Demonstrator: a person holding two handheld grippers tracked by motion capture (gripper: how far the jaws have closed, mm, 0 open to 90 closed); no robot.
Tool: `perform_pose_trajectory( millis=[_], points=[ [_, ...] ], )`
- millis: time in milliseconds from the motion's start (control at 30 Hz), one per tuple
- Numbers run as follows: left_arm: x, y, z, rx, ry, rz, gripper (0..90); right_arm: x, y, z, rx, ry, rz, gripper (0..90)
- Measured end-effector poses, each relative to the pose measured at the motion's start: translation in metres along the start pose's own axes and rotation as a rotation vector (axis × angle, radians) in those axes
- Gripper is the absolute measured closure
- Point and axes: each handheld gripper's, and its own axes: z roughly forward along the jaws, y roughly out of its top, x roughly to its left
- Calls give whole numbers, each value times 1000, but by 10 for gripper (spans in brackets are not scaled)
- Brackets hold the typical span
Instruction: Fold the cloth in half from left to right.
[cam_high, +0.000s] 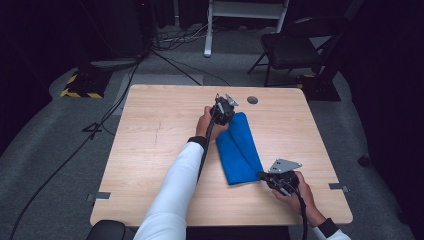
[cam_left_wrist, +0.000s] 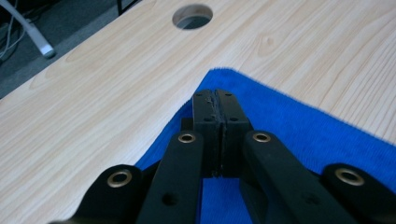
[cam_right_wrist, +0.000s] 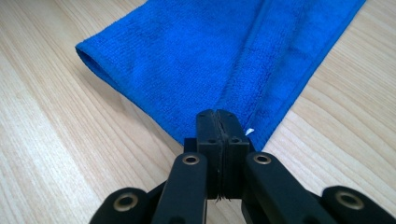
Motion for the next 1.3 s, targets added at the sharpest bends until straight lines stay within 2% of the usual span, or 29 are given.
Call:
perform_pose_trajectory(
  millis=[167, 233, 367, 467, 567, 700, 833, 900, 933, 967, 1100, 1167, 1200, 1267, 1300],
  points=[
    [-8, 13, 8, -1, -5, 27, 882, -2, -7, -2, 9, 6, 22, 896],
    [-10, 15, 13, 6, 10, 22, 871, -4, -8, -1, 16, 0, 31, 894],
    [-12, 16, 25, 18, 47, -3, 807, -3, -8, -3, 14, -17, 23, 890],
    [-14, 15, 31, 28, 64, -20, 718, -6, -9, -4, 9, -37, 49, 882],
    [-16, 14, 31, 44, 66, -8, 619, -10, -10, -5, 9, -59, 68, 836],
    [-14, 11, 22, 29, 53, -8, 591, -11, -10, -7, 3, -69, 74, 815],
    [-13, 3, 10, 27, 34, 10, 495, -12, -9, -8, 1, -76, 76, 778],
    [-15, -3, -1, 24, 7, 46, 407, -13, -9, -7, 8, -82, 83, 693],
    [-16, -6, -5, 19, 10, 49, 348, -14, -9, -8, 10, -93, 96, 652],
    [-16, -10, -11, 7, 7, 50, 326, -16, -9, -9, 5, -98, 103, 645],
    [-14, -26, -32, -23, -20, 11, 263, -20, -8, -13, -15, -107, 127, 601],
    [-21, -36, -42, -25, -57, 34, 240, -20, -7, -15, -23, -113, 128, 583],
    [-27, -41, -47, -16, -67, 60, 230, -20, -6, -15, -27, -117, 126, 576],
    [-39, -53, -57, -4, -123, 98, 204, -22, -6, -15, -26, -119, 126, 569],
    [-46, -59, -62, 4, -134, 120, 189, -22, -6, -15, -28, -118, 129, 565]
  ],
)
